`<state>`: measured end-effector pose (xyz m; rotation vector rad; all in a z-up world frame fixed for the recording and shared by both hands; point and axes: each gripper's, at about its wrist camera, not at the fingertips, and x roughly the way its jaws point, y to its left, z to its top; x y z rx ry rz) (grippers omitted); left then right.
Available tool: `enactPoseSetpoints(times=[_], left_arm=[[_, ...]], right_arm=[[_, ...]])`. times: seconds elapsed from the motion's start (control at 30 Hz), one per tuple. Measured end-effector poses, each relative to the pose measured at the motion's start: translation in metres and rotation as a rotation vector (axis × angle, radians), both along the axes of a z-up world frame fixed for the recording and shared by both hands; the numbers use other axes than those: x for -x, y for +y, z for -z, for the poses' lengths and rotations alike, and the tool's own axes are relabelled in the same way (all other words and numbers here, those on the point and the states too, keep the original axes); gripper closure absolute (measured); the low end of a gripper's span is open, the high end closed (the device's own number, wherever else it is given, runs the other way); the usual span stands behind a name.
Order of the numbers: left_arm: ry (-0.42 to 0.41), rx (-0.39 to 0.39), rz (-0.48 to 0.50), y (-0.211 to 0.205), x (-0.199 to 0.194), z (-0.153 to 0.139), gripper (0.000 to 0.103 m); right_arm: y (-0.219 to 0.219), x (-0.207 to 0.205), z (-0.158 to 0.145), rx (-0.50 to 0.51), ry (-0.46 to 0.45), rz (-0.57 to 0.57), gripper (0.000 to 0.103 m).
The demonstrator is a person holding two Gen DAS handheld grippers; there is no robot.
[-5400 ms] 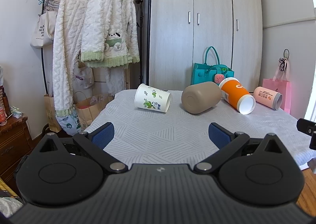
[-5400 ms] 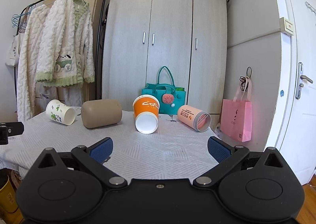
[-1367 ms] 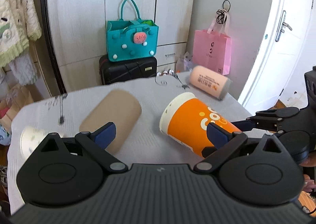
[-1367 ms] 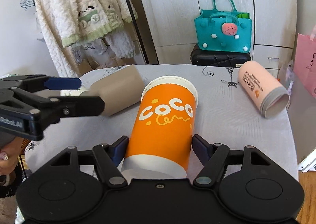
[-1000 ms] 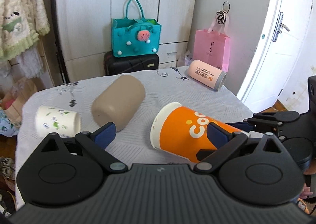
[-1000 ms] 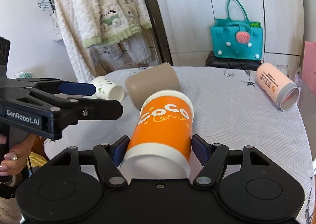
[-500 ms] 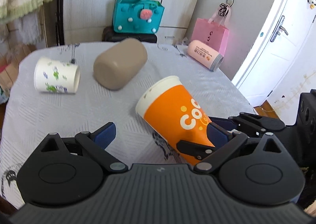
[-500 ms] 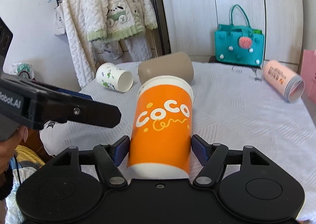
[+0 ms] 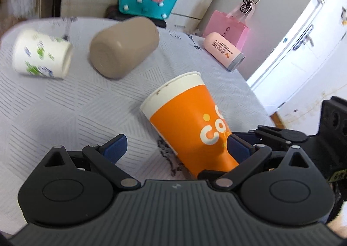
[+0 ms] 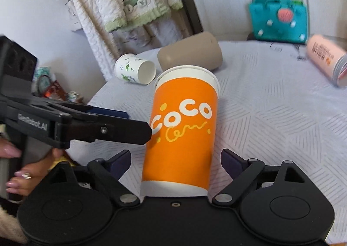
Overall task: Flip cup upright
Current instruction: 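Rotate the held orange cup upright with the right gripper, rim up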
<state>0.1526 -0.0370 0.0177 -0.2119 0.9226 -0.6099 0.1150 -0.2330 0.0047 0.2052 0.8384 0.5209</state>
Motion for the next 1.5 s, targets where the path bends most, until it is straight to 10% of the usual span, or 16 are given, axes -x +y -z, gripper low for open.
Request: enactPoseSetpoints(times=[0.3,0.53,1.2,1.5], left_arm=[[0.142,0.087,0.016,-0.018,-0.036,0.021,0.004],[0.100,0.115,0.043,-0.027,-0.037,0.020,0.017],[-0.455,0.032,0.089,-0.034,0.002,-0.044,0.035],[-0.455,-0.040,0.058,-0.043,-0.019,-0.037,0.035]], right_arm=[[-0.006,-0.045,-0.001,0.000,0.145,-0.135,0.011],[0.003,-0.037,-0.008,0.084,0.053,-0.191,0.022],[0.013,-0.022,-0.023,0.313,-0.497,-0.068,0.025],[0.017,-0.040,-0.015,0.290,-0.595,-0.034,0.025]])
